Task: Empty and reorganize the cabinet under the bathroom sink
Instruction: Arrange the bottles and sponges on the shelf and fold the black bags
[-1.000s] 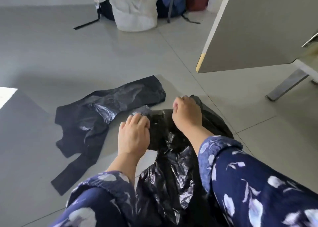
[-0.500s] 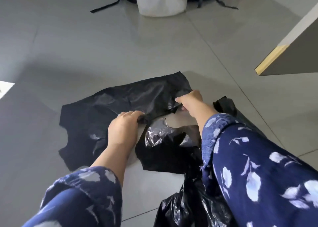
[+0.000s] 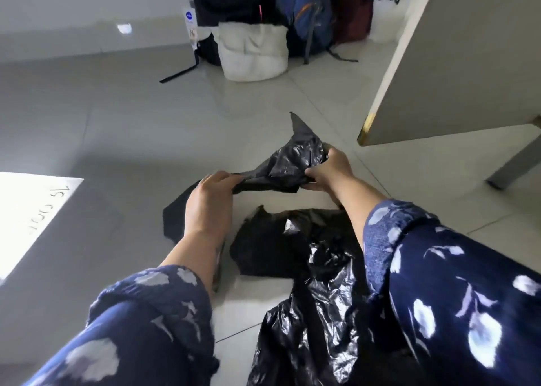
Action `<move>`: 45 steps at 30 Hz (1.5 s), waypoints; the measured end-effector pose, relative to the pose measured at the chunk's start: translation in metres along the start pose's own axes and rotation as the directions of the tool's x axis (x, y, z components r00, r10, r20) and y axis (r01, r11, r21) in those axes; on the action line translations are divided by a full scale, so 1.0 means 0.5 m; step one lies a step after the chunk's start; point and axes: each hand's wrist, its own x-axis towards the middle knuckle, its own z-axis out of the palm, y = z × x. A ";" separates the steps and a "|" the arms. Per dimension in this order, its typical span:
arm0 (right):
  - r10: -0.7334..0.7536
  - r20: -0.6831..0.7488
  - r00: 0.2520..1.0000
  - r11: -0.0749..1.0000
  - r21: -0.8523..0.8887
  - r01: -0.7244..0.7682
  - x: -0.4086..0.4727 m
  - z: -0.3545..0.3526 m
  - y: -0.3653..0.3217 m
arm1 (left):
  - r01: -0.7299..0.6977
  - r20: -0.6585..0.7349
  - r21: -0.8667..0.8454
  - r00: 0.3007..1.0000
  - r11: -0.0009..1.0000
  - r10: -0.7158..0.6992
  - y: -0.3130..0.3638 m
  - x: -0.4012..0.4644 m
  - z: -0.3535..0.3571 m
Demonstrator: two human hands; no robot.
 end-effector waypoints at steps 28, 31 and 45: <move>0.274 0.011 0.962 0.948 0.164 -0.272 -0.228 -0.168 -0.035 | 0.478 0.479 -0.416 0.838 0.773 -0.261 0.304 0.022 -0.087; 0.441 0.098 0.892 0.897 -0.019 -0.441 -0.182 -0.151 -0.020 | 0.482 0.501 -0.345 0.820 0.805 -0.276 0.286 0.014 -0.094; -0.240 0.017 0.971 0.956 -0.171 0.239 -0.254 -0.101 -0.158 | 0.293 0.082 -0.267 0.956 0.918 -0.282 0.271 0.037 -0.211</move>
